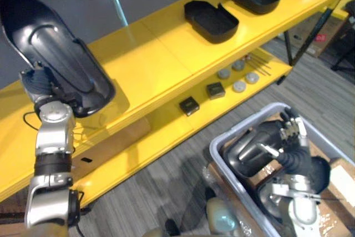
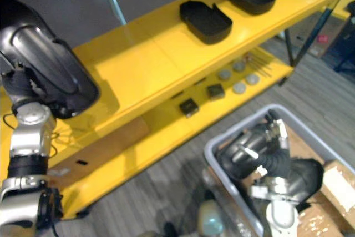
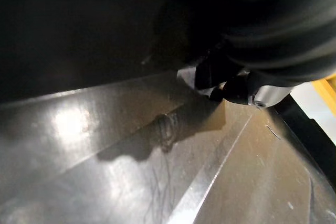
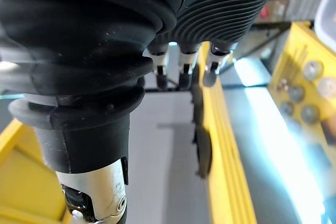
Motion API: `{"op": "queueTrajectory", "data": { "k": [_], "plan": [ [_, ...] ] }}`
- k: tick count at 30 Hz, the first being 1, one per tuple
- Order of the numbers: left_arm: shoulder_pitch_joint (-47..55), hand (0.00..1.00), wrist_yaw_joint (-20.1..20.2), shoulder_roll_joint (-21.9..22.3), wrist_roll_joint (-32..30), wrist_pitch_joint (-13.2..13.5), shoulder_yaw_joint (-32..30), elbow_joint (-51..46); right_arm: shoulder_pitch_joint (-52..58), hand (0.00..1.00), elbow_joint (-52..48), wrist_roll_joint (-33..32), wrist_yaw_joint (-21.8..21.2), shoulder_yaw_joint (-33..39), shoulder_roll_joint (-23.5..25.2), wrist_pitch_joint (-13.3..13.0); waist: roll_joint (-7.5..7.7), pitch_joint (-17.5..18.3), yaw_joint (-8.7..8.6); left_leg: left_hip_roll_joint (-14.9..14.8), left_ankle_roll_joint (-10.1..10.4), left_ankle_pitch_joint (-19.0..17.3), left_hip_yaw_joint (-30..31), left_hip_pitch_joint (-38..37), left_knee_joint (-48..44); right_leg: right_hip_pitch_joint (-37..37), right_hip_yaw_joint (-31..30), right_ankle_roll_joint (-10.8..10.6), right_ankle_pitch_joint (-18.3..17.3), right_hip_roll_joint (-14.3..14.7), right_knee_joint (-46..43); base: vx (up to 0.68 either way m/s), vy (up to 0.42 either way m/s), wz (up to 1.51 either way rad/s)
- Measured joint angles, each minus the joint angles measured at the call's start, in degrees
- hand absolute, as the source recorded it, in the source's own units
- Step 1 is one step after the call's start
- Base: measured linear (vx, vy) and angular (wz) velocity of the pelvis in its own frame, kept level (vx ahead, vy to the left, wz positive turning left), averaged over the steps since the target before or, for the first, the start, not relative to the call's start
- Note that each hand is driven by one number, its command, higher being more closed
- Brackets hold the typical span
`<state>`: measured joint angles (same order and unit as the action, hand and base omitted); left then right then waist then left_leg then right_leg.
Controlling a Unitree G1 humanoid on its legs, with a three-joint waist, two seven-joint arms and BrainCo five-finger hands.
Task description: Walk over and take plastic housings, then place them on the shelf
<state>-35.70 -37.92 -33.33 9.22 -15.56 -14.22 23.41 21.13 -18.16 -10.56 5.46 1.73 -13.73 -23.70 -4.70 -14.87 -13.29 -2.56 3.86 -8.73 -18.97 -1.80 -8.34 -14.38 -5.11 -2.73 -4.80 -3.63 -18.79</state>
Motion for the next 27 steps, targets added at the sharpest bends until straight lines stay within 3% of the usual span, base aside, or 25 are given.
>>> {"op": "queueTrajectory", "data": {
  "k": [3, 10, 21, 22, 25, 27],
  "plan": [
    [-1.2, 1.0, -1.9, 0.0, -0.2, -2.7, -1.2, 2.0, 0.1, 0.0, 0.0, -0.1, 1.0, -2.6, -0.7, 0.7, -0.26, -0.5, -0.01, 0.0, 0.0, 0.0, -0.8, 0.5, 0.0, -1.1, -0.5, -0.1, 0.0, 0.1, -0.8, -0.03, -0.01, -0.08],
    [-4.9, 1.0, -1.2, -1.1, -1.8, -8.9, -1.3, 6.6, -0.2, 0.0, -0.7, -2.2, 2.0, -5.3, -4.2, 1.9, -0.89, -3.2, -0.03, 0.0, 0.0, 0.0, -2.2, 1.9, -0.7, -4.0, -1.6, -0.1, 0.1, 0.4, -3.5, 0.01, -0.006, -0.07],
    [-7.3, 1.0, 1.9, -2.5, -12.6, -8.3, 2.2, 7.5, -2.4, 0.0, -0.9, -5.3, 1.6, -5.7, -8.9, 2.3, -1.73, -6.6, 0.0, 0.1, -0.1, 0.0, -3.5, 4.7, -1.9, -7.5, -2.8, -0.1, -0.2, 0.5, -4.6, 0.0, -0.001, -0.03],
    [-7.6, 0.0, 2.0, -2.5, -12.6, -8.3, 2.2, 7.5, -2.4, 0.0, -0.9, -5.7, 1.0, -5.5, -9.1, 2.3, -1.82, -6.8, 0.0, 0.2, -0.2, 0.1, -3.5, 5.4, -2.1, -8.1, -2.9, -0.1, -0.2, 0.4, -4.6, 0.0, 0.0, 0.05],
    [-7.6, 0.0, 2.0, -2.6, -12.6, -8.6, 2.6, 7.6, -2.4, 0.0, -0.9, -5.7, 0.2, -4.6, -9.2, 2.3, -1.91, -7.1, 0.05, 0.3, -0.4, 0.2, -3.5, 6.0, -2.2, -8.7, -2.9, -0.1, -0.2, 0.4, -5.2, 0.0, -0.002, 0.02],
    [-7.6, 0.0, 2.0, -3.7, -12.5, -10.4, 4.2, 7.6, -2.6, 0.0, -0.9, -6.1, -0.8, -4.1, -9.6, 2.3, -1.92, -7.2, -0.01, 0.2, -0.4, 0.3, -3.5, 5.9, -2.3, -8.8, -2.9, -0.1, -0.2, 0.4, -5.6, 0.0, 0.0, 0.0]
  ]
}}
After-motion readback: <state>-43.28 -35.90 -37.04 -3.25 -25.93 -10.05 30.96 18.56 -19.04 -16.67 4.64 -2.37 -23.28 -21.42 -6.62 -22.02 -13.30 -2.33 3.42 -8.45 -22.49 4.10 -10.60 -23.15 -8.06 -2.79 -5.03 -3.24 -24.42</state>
